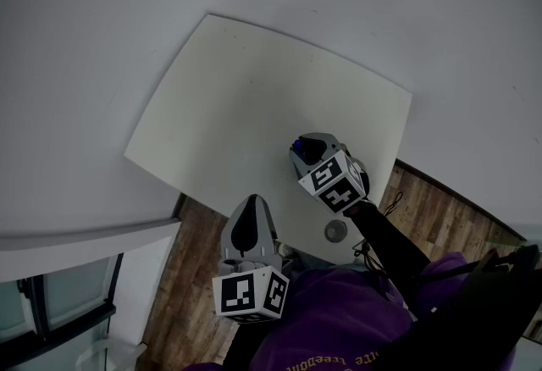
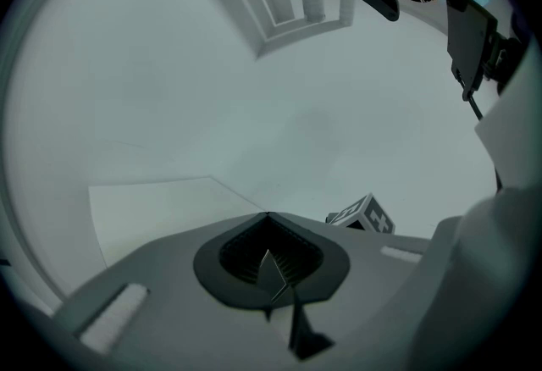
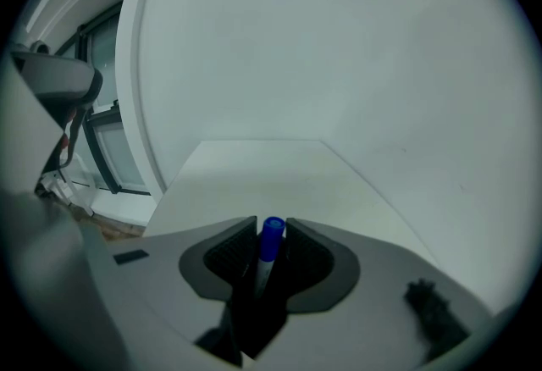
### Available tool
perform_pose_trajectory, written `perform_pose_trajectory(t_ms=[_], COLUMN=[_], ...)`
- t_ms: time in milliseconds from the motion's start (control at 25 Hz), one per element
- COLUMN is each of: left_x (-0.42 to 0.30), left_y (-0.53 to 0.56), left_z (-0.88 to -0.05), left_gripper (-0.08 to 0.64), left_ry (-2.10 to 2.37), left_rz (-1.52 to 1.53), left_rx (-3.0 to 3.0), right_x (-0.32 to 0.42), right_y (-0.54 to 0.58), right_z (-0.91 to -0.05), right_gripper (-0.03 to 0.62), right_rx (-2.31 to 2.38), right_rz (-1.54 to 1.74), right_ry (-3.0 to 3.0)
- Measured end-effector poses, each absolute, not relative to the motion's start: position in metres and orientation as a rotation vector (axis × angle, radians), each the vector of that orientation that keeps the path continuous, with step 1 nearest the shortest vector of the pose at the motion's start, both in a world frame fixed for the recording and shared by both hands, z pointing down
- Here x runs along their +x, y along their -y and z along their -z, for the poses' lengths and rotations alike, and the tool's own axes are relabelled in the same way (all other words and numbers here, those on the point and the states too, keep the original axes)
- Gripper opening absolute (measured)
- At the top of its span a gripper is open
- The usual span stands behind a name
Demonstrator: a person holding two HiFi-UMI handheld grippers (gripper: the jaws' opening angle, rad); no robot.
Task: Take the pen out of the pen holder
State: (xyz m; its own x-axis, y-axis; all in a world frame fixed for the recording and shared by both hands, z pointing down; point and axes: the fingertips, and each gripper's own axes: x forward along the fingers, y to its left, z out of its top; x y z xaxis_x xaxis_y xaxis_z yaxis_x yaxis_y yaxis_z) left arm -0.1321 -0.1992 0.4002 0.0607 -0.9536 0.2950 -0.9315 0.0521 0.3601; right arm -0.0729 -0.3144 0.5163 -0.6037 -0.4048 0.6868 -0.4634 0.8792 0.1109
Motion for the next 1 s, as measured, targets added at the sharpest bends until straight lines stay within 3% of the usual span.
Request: perform_pose_trajectory(t_ms=[240,1000], left_x=[-0.135,-0.123], left_y=[0.197,0.196], left_z=[-0.398,-0.397], left_gripper=[0.005,0.005], left_ry=[1.889,1.856], left_rz=[0.068,0.079], left_rx=[1.886,1.934], right_x=[-0.075,-0.062], right_y=[0.31,0.308], right_z=[-0.518,-0.489], right_gripper=[0.073,0.071], right_rx=[0.617,0.72], right_rz=[-0.112,-0.154], right_ry=[2.285,2.345])
